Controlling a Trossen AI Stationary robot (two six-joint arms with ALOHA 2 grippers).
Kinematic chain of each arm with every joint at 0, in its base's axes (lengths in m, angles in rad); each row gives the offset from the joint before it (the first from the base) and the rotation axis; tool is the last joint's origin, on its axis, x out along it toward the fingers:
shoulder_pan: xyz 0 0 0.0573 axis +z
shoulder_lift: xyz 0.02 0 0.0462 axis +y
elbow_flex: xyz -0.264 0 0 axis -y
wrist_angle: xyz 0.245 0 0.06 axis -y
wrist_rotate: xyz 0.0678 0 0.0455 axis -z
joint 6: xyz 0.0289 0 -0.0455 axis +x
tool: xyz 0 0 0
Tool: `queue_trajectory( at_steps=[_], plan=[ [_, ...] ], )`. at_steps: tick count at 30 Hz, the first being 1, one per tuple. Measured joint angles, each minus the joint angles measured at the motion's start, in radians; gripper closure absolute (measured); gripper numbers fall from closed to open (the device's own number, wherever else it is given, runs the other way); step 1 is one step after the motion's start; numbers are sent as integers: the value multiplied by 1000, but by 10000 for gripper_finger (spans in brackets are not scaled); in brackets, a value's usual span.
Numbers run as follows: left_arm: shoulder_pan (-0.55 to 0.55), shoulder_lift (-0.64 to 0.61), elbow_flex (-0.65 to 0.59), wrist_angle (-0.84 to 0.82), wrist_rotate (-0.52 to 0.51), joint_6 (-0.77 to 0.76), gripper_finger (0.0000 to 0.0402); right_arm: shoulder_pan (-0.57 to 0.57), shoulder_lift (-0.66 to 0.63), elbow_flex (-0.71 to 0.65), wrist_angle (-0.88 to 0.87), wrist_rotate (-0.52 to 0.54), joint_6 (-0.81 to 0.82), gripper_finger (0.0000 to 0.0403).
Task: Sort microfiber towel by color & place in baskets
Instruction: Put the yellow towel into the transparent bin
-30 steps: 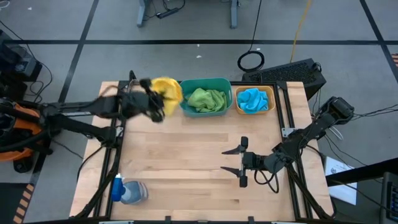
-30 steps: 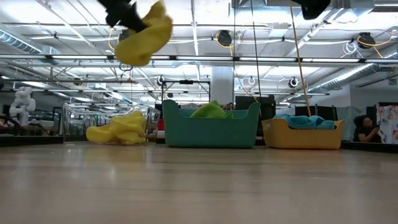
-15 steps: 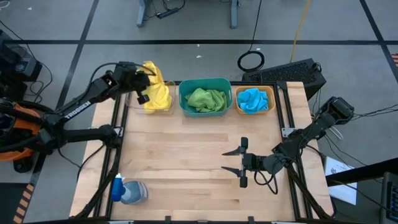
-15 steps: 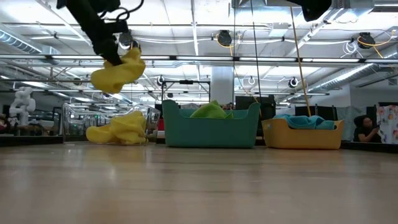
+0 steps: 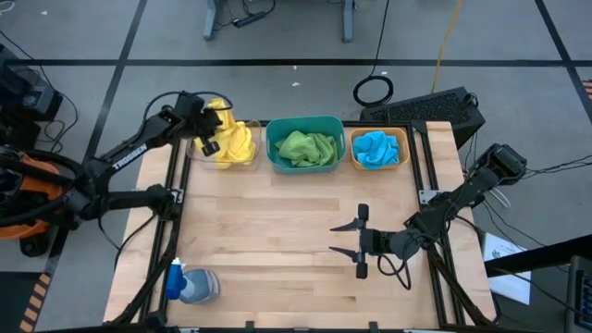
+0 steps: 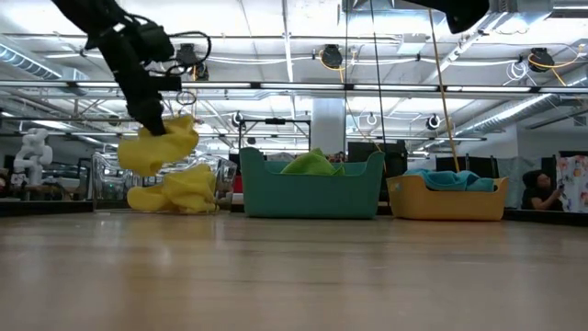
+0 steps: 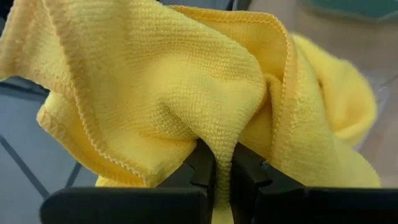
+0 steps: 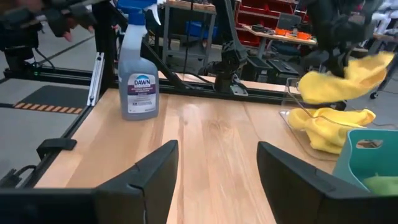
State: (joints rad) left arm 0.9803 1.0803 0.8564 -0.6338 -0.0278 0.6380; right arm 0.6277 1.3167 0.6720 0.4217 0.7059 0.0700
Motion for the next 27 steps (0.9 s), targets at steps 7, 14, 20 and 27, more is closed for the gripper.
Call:
queue_trajectory(
  at_steps=[7, 14, 20, 27],
  plan=[
    [22, 94, -47, 50, -1, -1, 371, -13, 0, 0, -4, 0, -11, 193],
    [22, 204, -60, 16, -55, -11, 369, -32, 0, -1, -19, 0, -11, 193],
    [29, 269, -60, -28, -67, -56, 324, -52, 0, -1, -24, 0, -25, 193],
    [27, 304, -52, -64, -78, -105, 242, -80, 0, -1, -24, 0, -54, 193]
  ],
)
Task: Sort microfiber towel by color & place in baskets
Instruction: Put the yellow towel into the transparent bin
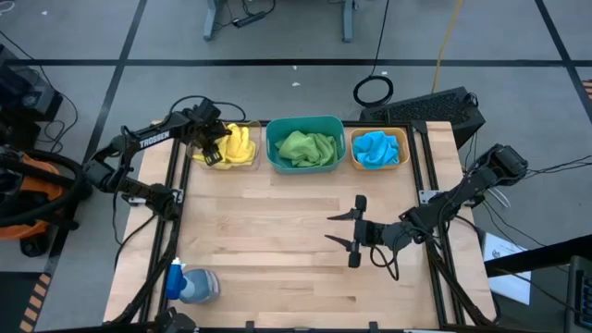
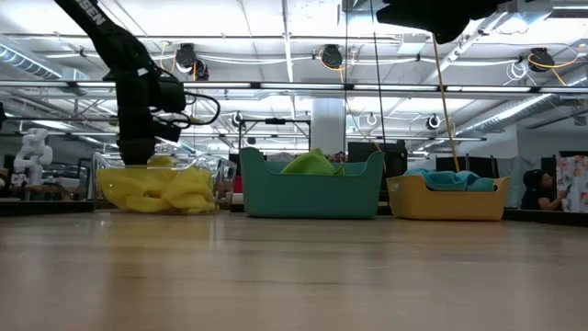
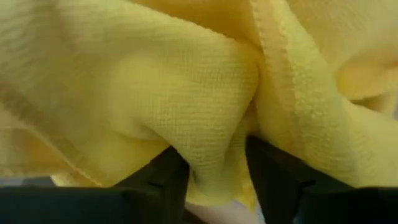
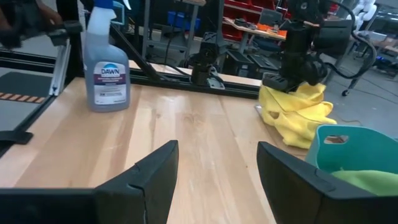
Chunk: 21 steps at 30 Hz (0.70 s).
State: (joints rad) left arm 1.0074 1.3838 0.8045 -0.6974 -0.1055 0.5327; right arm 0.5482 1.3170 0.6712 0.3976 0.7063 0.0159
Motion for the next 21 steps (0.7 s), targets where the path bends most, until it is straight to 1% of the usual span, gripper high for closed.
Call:
queue_trajectory(
  at_steps=[2, 4, 8, 12, 15, 18, 21],
  plan=[
    [-3, -5, 32, -61, 5, -14, 223, -8, 0, 0, 0, 0, -4, 193],
    [-10, -12, 76, -156, 10, -48, 207, -17, 0, 0, 0, 0, -9, 193],
    [-26, -33, 163, -300, 23, -111, 188, -38, 0, 0, 0, 0, -28, 193],
    [-35, -45, 225, -382, 25, -135, 183, -58, 0, 0, 0, -1, -37, 193],
    [-35, -46, 252, -358, 45, -151, 183, -67, 0, 0, -2, 0, -44, 193],
    [-35, -41, 253, -287, 54, -123, 197, -72, 0, 0, -11, 0, -56, 193],
    [-36, -10, 253, -267, 64, -102, 246, -72, 0, 0, -16, -1, -71, 193]
  ],
)
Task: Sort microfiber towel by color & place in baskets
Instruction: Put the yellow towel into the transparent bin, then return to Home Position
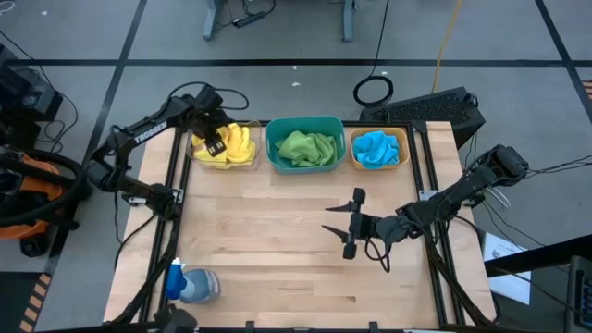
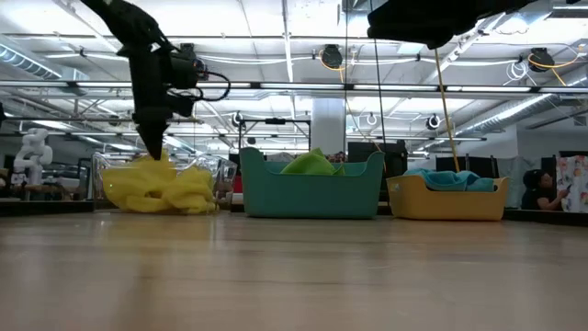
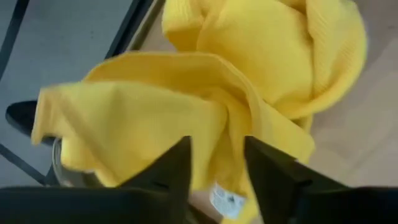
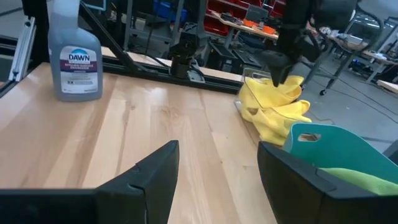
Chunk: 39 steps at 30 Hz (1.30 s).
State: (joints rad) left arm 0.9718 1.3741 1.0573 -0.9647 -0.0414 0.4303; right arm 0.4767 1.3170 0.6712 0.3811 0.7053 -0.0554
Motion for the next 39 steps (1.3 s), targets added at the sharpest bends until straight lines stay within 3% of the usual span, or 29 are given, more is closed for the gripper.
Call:
queue_trajectory(
  at_steps=[5, 7, 11, 13, 17, 23, 29, 34, 39],
  plan=[
    [12, 89, 0, 60, -9, 1, 363, 0, 0, 0, -10, -4, -1, 193],
    [15, 137, 0, 80, -12, -5, 391, 0, 0, 0, -12, -4, -1, 193],
    [14, 245, 0, 113, -27, -62, 381, 0, 0, 0, -34, -4, 8, 193],
    [13, 283, -1, 115, -96, -96, 376, 0, 0, 0, -44, -2, 12, 193],
    [14, 297, -1, 84, -117, -133, 375, 0, 0, 0, -52, 0, 17, 193],
    [-16, 187, -1, 27, -66, -161, 375, -6, 0, 0, -52, 1, 9, 193],
    [-66, -11, -1, -8, -30, -165, 375, -27, 0, 0, -54, 1, -15, 193],
    [-111, -196, -1, -8, 156, -243, 375, -32, -15, 0, -64, -2, -83, 202],
    [-232, -378, -45, 116, 309, -297, 375, -20, -95, 0, -96, -4, -128, 258]
  ],
)
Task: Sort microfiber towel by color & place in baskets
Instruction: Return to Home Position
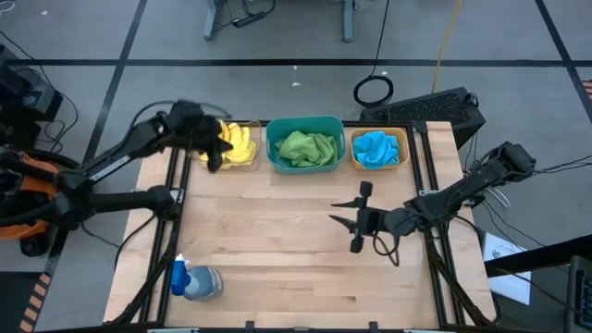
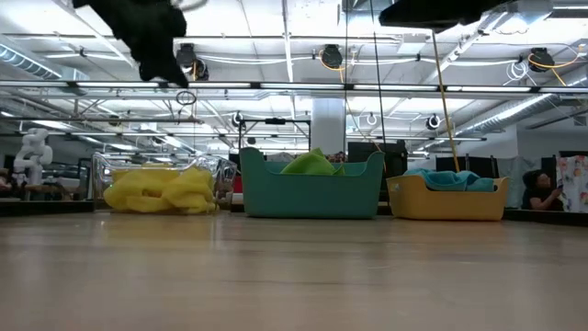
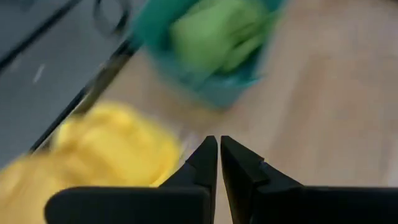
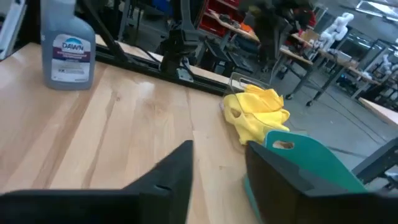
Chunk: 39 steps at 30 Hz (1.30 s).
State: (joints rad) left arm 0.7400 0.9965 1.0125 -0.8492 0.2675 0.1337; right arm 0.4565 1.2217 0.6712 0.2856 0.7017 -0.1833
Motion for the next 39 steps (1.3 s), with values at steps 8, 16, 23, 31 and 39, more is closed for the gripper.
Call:
queue_trajectory(
  at_steps=[8, 16, 23, 31, 39],
  plan=[
    [-353, -218, -187, 304, -10, -84, 391, 19, -179, 0, -226, -115, 50, 391],
    [-627, -281, -386, 608, -169, -87, 397, 20, -308, -171, -168, -159, 115, 398],
    [-707, -282, -548, 843, -172, -61, 397, 21, -374, -351, 28, -219, 106, 401],
    [-715, -287, -714, 1044, -156, -67, 397, 21, -382, -478, 254, -344, 47, 402],
    [-714, -328, -820, 1158, -152, -68, 397, 21, -382, -553, 323, -342, 43, 402]
  ],
)
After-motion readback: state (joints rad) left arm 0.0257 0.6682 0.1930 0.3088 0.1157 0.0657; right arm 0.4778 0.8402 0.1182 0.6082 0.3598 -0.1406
